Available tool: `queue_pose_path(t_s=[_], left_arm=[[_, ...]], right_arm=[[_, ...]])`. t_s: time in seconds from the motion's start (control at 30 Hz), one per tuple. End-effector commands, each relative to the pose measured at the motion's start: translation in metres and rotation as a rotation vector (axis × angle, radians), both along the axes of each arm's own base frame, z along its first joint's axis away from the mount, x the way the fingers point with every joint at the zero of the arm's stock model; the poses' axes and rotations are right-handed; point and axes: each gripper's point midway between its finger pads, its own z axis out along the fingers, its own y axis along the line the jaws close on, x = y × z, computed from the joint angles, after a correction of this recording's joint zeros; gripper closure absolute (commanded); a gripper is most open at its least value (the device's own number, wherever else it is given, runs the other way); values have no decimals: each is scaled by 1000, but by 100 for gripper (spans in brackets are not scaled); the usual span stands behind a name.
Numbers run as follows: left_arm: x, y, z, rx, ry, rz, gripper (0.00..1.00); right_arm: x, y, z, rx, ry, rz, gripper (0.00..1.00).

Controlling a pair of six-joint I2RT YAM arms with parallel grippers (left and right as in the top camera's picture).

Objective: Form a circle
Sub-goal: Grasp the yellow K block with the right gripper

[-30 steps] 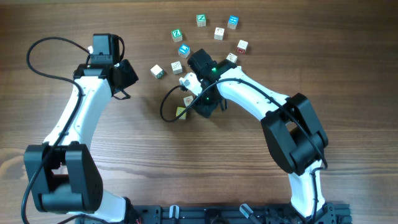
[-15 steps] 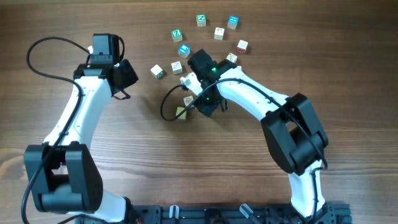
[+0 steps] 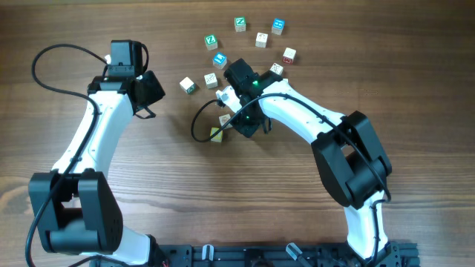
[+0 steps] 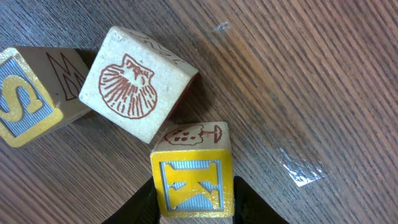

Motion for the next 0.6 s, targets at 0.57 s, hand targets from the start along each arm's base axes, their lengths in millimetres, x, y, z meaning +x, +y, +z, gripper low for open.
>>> queue_pose_path(t_s=[0.57], left_arm=[[-2, 2, -1, 8, 2, 8, 65]], right_arm=[[-9, -2, -6, 0, 71, -135, 64]])
